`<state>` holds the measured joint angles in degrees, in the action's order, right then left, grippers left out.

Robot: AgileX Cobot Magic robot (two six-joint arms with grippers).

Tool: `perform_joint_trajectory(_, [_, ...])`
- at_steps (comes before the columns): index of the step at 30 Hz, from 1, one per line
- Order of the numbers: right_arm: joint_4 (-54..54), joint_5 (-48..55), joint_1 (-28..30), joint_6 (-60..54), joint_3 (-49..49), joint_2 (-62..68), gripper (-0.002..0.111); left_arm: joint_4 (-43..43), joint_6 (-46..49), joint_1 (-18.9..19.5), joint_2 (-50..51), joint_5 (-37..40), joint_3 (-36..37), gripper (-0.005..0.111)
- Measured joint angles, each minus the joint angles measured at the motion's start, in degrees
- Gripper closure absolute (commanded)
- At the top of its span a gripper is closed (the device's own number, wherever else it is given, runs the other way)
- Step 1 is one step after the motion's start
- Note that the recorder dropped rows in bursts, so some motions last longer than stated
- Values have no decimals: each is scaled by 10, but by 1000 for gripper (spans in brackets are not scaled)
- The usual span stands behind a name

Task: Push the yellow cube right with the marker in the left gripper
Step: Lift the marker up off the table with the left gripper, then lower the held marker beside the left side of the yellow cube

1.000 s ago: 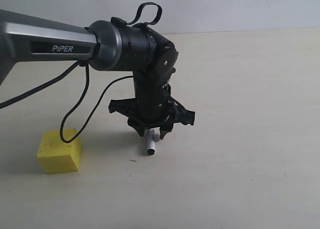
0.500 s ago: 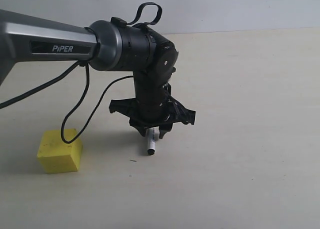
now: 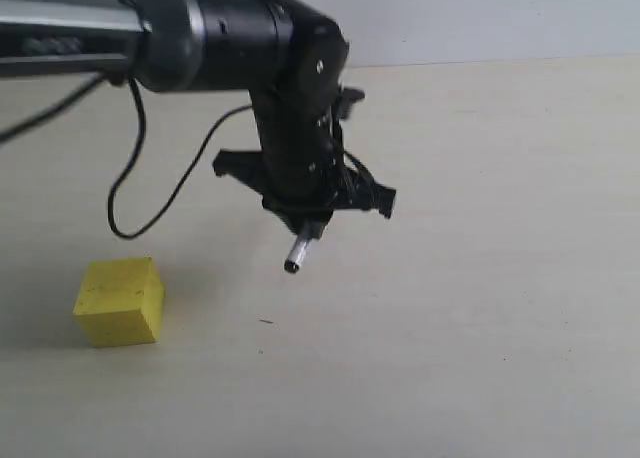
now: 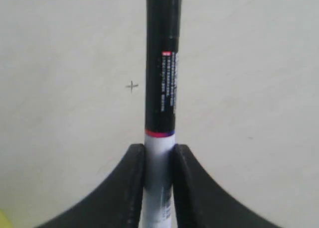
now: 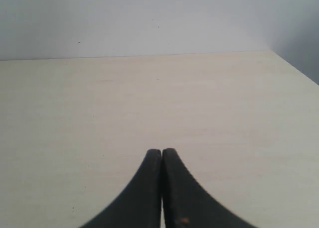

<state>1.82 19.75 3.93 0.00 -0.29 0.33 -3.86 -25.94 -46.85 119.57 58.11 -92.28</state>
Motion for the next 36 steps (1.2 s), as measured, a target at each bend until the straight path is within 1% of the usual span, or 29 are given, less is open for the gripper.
perform_joint_trajectory(2, [0,0,0,0,0,0,108,0,32,0,-50,4,-1,107])
perform_joint_trajectory(6, [0,0,0,0,0,0,108,-25,100,0,-171,57,14,107])
perform_joint_trajectory(8, [0,0,0,0,0,0,108,-54,128,2,-225,88,40,107])
perform_joint_trajectory(11, [0,0,0,0,0,0,108,-100,161,21,-310,105,109,107])
perform_joint_trajectory(14, [0,0,0,0,0,0,108,-116,198,71,-401,111,186,107])
perform_joint_trajectory(15, [0,0,0,0,0,0,108,-117,214,97,-432,113,211,107])
perform_joint_trajectory(19, [0,0,0,0,0,0,108,-125,309,223,-528,118,300,107])
perform_joint_trajectory(20, [0,0,0,0,0,0,108,-128,348,277,-550,120,342,107])
perform_joint_trajectory(21, [0,0,0,0,0,0,108,-128,359,303,-557,120,365,107])
perform_joint_trajectory(22, [0,0,0,0,0,0,108,-129,376,343,-559,112,410,107])
perform_joint_trajectory(23, [0,0,0,0,0,0,108,-134,391,361,-559,89,432,107])
perform_joint_trajectory(24, [0,0,0,0,0,0,108,-146,439,387,-553,18,469,107])
perform_joint_trajectory(26, [0,0,0,0,0,0,108,-157,528,402,-539,-54,506,107])
perform_joint_trajectory(29, [0,0,0,0,0,0,108,-163,694,413,-494,-123,541,107])
perform_joint_trajectory(34, [0,0,0,0,0,0,108,-162,825,416,-370,-152,546,107])
perform_joint_trajectory(36, [0,0,0,0,0,0,108,-160,858,416,-340,-154,547,107])
